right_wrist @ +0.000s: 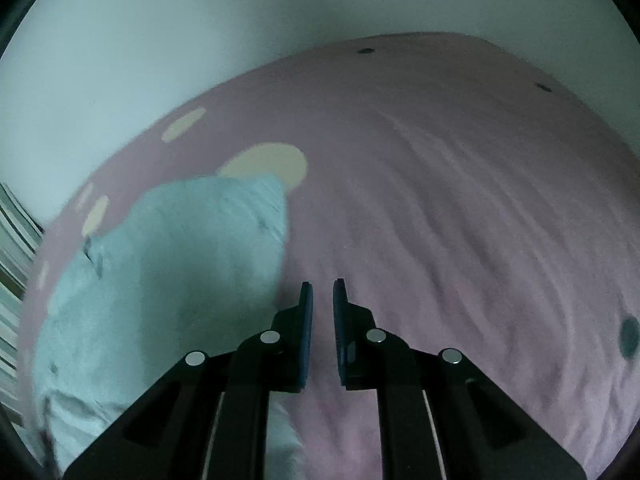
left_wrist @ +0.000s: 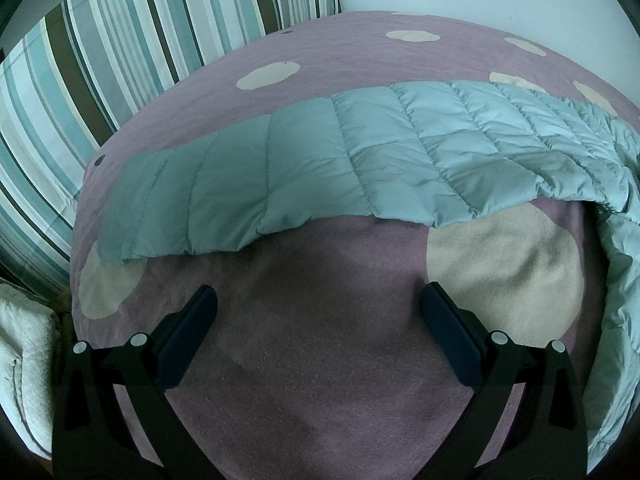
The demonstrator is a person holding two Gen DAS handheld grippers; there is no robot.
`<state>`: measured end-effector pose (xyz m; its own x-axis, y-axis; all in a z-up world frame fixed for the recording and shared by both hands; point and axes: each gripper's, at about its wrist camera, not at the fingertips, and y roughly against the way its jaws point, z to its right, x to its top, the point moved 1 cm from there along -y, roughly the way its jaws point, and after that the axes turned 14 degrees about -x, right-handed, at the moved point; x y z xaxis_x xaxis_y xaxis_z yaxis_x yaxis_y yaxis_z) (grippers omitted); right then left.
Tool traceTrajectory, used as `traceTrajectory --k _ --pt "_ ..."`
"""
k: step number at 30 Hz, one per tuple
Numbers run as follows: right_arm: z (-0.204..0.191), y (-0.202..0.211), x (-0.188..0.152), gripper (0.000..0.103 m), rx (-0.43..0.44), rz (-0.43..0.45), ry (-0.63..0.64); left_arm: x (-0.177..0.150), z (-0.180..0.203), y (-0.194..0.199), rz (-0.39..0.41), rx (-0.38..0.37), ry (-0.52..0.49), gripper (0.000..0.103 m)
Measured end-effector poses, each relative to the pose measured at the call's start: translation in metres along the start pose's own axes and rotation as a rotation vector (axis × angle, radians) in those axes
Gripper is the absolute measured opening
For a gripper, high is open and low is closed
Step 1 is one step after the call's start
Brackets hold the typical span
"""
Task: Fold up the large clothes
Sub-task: 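Open the right gripper and withdraw it from the folded sleeve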
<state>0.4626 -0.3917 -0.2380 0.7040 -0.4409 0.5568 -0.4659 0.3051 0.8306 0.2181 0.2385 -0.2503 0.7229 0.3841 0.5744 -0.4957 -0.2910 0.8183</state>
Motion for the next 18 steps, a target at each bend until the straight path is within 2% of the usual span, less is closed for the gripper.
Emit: traceTrajectory --k 2,3,4,6,8,10,14,18 --pt "-0.001 -0.012 -0.012 0.011 -0.043 -0.013 0.010 0.000 0.000 0.000 -0.001 -0.003 0.002 0.101" --pt "0.000 -0.016 -0.017 0.015 -0.072 -0.020 0.020 0.000 0.000 -0.001 -0.001 -0.005 0.003 0.101" --pt "0.010 -0.016 -0.018 0.022 -0.093 -0.020 0.028 0.000 0.000 -0.001 -0.001 -0.004 0.003 0.101" --pt "0.010 -0.014 -0.027 0.050 -0.161 0.022 0.044 0.000 0.000 -0.001 0.000 -0.003 0.002 0.101" --pt "0.009 -0.016 -0.029 0.061 -0.214 0.049 0.063 0.000 0.000 -0.001 -0.002 -0.004 0.003 0.101" --pt "0.013 -0.020 -0.032 0.065 -0.215 0.050 0.047 0.000 0.000 -0.001 -0.001 -0.005 0.003 0.101" --pt "0.021 -0.019 -0.034 0.078 -0.236 0.050 0.020 0.000 -0.002 -0.002 -0.006 -0.024 0.020 0.101" --pt "0.028 -0.024 -0.032 0.088 -0.244 0.036 -0.009 -0.001 -0.010 -0.006 -0.018 -0.089 0.086 0.101"
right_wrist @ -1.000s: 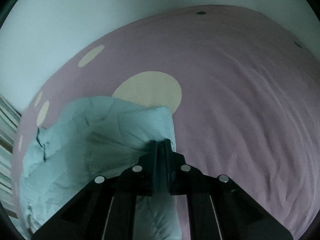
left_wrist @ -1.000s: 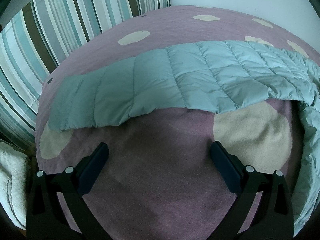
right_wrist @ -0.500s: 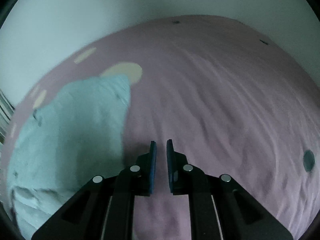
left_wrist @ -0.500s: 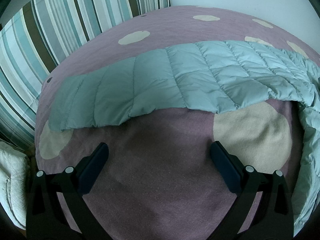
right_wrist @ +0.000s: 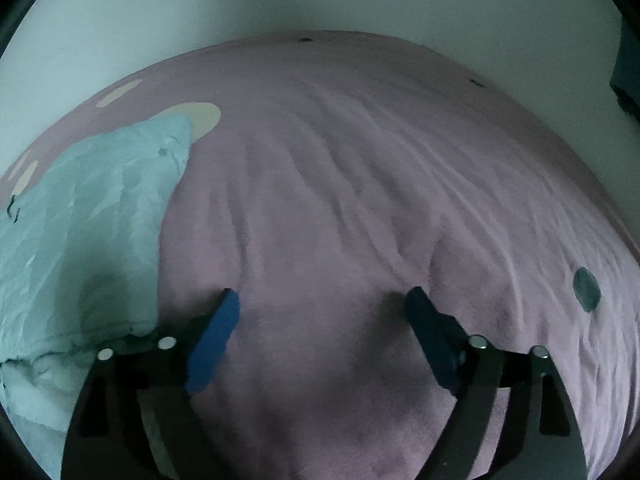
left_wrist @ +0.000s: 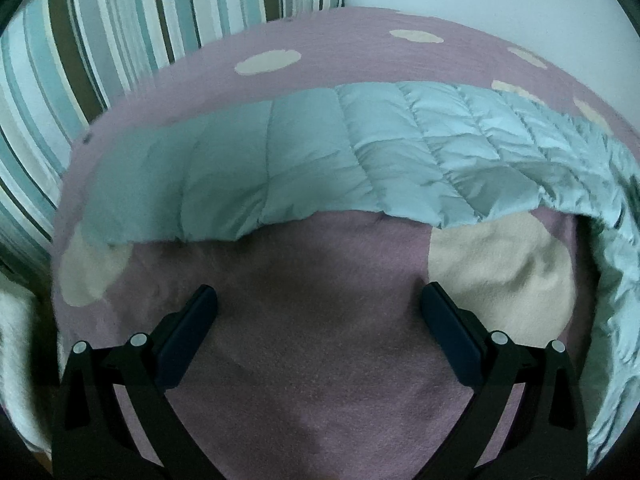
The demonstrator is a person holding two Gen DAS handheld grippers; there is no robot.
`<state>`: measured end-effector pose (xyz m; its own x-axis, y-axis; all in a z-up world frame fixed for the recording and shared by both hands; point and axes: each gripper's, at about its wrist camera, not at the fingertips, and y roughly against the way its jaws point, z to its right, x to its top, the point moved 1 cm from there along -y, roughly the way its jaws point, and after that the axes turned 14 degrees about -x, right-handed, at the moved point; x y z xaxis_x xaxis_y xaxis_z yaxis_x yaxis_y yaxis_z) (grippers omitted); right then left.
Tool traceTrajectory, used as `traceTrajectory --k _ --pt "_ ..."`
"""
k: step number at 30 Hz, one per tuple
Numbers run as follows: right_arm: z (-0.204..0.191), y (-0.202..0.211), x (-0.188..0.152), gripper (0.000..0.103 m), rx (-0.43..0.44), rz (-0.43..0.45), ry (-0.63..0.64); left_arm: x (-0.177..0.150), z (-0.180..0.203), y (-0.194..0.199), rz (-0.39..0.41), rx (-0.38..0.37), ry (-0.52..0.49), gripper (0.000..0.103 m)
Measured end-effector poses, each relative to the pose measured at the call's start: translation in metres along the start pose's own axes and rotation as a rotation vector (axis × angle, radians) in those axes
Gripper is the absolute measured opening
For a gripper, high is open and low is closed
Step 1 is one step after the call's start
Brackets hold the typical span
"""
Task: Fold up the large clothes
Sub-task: 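Open the right gripper and withdraw it from the folded sleeve, then grasp the other sleeve cuff with the left gripper and lift it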
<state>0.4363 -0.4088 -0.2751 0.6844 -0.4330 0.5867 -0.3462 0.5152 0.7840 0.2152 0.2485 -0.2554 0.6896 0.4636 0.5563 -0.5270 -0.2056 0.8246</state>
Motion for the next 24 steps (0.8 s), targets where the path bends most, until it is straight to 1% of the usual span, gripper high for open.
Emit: traceTrajectory --k 2,7,9,12,15,18,21,24 --pt "0.001 0.000 -0.002 0.089 -0.005 0.001 0.001 0.000 -0.001 0.000 0.002 -0.018 0.012 0.101" --pt "0.000 -0.001 -0.001 0.090 -0.010 0.000 -0.002 -0.002 0.000 0.006 0.006 -0.038 -0.008 0.101" --pt "0.000 0.000 -0.002 0.090 -0.009 0.001 -0.003 -0.004 -0.002 0.013 0.001 -0.045 -0.019 0.101" --pt "0.000 0.000 -0.002 0.090 -0.008 0.003 -0.004 -0.007 -0.013 0.028 0.022 -0.075 -0.010 0.101" --pt "0.000 0.000 -0.002 0.090 -0.008 0.003 -0.005 -0.007 -0.035 0.043 0.040 -0.127 0.019 0.101" --pt "0.001 0.000 -0.003 0.090 -0.010 0.004 -0.004 -0.001 -0.064 0.051 0.053 -0.153 0.073 0.101" --pt "0.001 0.000 -0.004 0.091 -0.010 0.004 -0.006 0.008 -0.101 0.058 0.089 -0.130 0.135 0.101" --pt "0.001 0.000 -0.004 0.091 -0.011 0.004 -0.005 0.018 -0.139 0.060 0.112 -0.087 0.225 0.101"
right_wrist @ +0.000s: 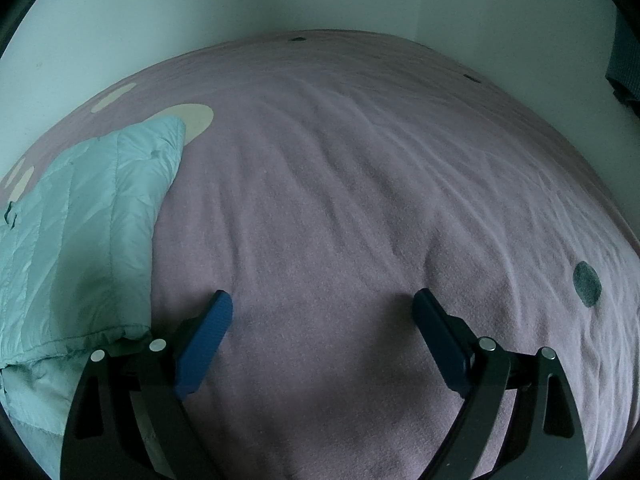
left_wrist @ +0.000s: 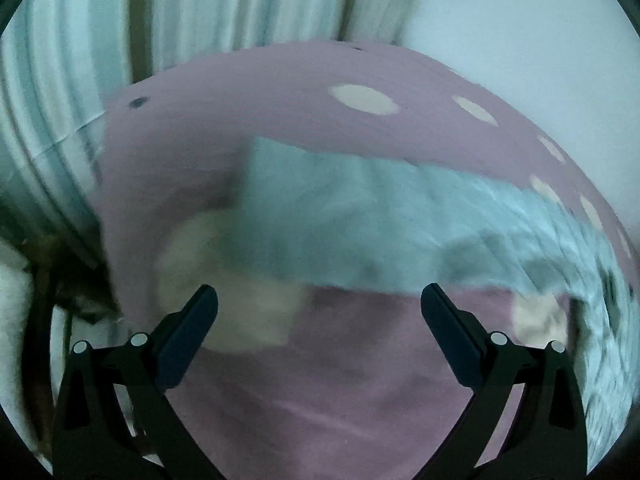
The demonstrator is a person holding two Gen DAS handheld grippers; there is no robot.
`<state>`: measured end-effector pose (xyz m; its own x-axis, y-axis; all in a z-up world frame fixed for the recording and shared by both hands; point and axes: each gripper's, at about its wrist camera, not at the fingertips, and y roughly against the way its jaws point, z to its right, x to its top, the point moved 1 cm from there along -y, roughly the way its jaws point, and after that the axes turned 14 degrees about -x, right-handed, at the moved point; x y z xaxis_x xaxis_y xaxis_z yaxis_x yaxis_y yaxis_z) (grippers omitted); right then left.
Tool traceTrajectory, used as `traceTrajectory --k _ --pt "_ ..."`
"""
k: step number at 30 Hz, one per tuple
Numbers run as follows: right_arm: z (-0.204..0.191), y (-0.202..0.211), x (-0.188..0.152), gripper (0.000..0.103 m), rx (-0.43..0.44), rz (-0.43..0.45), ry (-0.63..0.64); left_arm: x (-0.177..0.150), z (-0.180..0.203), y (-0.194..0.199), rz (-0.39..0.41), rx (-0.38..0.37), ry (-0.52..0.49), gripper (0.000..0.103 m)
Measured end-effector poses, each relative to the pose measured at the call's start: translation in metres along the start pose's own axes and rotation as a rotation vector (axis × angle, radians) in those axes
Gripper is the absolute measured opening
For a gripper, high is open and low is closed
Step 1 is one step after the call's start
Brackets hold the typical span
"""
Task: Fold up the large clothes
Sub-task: 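Grasp the other sleeve cuff with the left gripper and lift it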
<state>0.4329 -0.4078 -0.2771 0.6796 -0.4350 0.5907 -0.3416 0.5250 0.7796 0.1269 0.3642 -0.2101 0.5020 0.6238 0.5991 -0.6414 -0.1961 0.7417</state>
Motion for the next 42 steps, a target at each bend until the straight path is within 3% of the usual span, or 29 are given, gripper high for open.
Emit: traceTrajectory --k 4,9,13,17,20,24,25,32,36,42 --pt "0.000 0.000 0.000 0.091 0.000 0.000 0.000 0.018 -0.037 -0.002 0.032 0.024 0.102 0.099" --pt "0.000 0.000 0.000 0.091 0.000 0.000 0.000 0.026 -0.060 -0.021 -0.031 -0.081 0.194 0.088" --pt "0.000 0.000 0.000 0.091 -0.001 0.000 0.000 0.031 -0.061 -0.029 -0.037 -0.131 0.182 0.085" --pt "0.000 0.000 0.000 0.091 -0.001 0.000 -0.001 0.031 -0.054 -0.033 -0.054 -0.178 0.146 0.059" --pt "0.000 0.000 0.000 0.091 -0.001 0.000 -0.001 0.032 -0.049 -0.039 -0.071 -0.158 0.114 0.050" --pt "0.000 0.000 0.000 0.091 -0.001 0.000 -0.001 0.034 -0.043 -0.038 -0.077 -0.178 0.101 0.010" --pt "0.000 0.000 0.000 0.091 -0.001 0.000 -0.001 0.035 -0.041 -0.036 -0.071 -0.174 0.096 0.007" --pt "-0.001 0.000 0.000 0.091 -0.001 0.000 -0.002 0.043 0.009 -0.012 0.007 -0.148 -0.059 0.004" --pt "-0.001 0.000 0.000 0.091 -0.001 -0.001 -0.002 0.044 0.053 -0.009 0.014 -0.191 -0.139 0.004" --pt "-0.001 0.000 0.000 0.091 -0.001 -0.001 -0.003 0.028 0.149 -0.018 -0.021 -0.302 -0.293 0.003"
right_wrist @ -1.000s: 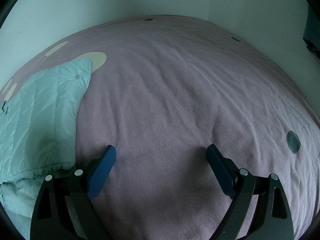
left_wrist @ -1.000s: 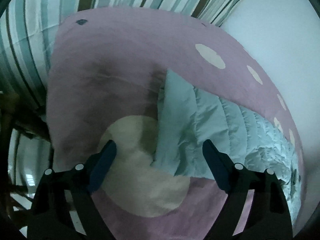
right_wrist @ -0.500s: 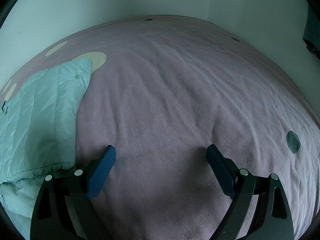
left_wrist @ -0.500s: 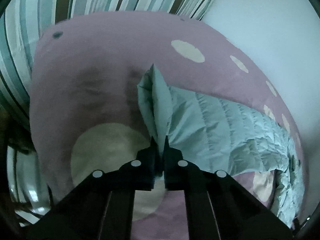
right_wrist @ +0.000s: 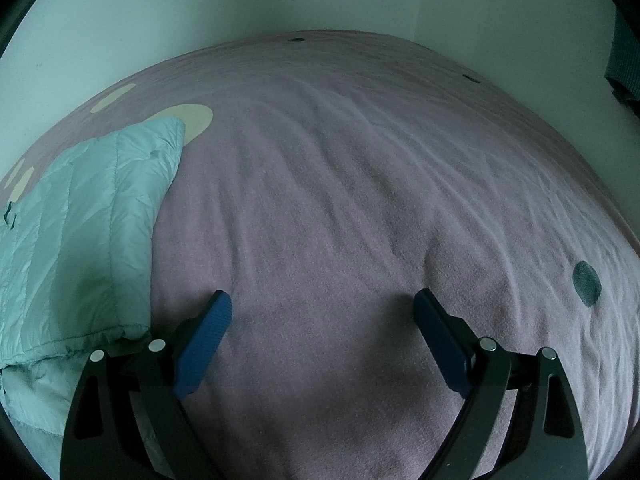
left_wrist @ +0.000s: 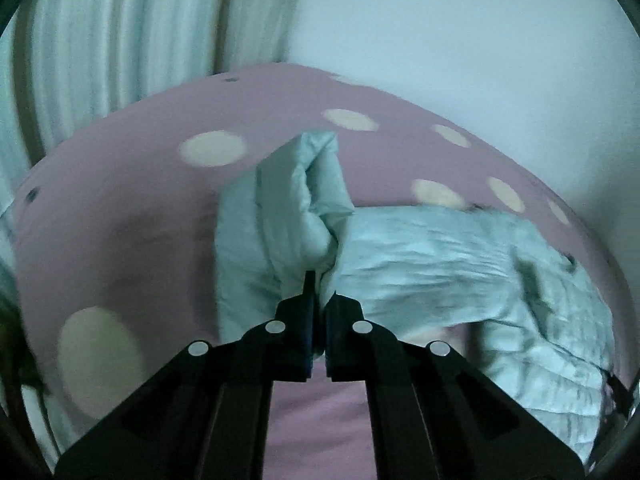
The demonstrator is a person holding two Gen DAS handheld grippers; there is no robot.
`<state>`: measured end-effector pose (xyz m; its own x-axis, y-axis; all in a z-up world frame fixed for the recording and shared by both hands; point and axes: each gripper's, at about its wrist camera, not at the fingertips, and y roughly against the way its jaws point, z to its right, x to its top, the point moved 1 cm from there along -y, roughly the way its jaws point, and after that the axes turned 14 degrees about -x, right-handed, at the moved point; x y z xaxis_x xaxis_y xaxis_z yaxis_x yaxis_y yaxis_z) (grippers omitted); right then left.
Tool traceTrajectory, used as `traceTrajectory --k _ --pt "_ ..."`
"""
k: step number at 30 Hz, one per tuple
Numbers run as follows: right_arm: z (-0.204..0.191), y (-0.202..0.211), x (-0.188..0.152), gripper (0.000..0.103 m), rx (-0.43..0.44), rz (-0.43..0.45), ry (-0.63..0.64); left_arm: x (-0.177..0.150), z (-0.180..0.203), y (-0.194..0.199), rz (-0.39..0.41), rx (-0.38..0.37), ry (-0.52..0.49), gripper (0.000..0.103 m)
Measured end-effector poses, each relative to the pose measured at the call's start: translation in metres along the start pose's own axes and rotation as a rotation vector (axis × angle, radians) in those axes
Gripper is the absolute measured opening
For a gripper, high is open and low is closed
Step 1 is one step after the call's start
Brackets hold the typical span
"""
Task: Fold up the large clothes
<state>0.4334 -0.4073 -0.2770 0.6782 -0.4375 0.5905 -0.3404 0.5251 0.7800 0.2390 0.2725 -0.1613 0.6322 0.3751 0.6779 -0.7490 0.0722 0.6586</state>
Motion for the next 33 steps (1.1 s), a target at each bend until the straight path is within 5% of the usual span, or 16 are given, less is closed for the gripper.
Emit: traceTrajectory --k 21,33 --pt "0.000 0.000 0.000 0.091 0.004 0.000 -0.005 -0.046 0.344 -0.120 -0.183 -0.353 -0.423 0.003" --pt "-0.001 0.000 0.001 0.091 0.007 0.000 -0.007 -0.109 0.429 -0.190 -0.335 -0.379 -0.483 0.003"
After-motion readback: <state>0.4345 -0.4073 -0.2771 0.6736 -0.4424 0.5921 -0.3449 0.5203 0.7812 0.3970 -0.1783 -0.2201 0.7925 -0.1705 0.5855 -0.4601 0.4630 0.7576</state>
